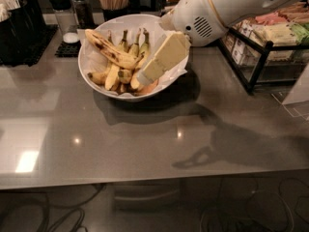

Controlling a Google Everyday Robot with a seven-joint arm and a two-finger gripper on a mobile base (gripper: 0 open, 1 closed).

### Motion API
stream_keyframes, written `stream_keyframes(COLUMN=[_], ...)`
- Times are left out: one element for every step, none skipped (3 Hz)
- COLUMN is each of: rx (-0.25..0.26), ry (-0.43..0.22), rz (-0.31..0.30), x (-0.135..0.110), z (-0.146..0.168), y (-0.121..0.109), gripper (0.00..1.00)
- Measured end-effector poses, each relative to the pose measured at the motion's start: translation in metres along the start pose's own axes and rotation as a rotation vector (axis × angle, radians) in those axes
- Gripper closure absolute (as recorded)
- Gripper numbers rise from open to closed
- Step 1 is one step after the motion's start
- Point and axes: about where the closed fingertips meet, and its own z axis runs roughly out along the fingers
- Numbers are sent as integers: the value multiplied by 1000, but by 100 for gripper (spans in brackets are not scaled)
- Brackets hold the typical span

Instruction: Pick banana from white bowl

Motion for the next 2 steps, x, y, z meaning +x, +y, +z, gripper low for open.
stream_keyframes(rx=[2,-20], ry=[-62,-140], rz=[21,40], x=[-4,-18], z=[13,45], y=[-4,-18], gripper=[0,0])
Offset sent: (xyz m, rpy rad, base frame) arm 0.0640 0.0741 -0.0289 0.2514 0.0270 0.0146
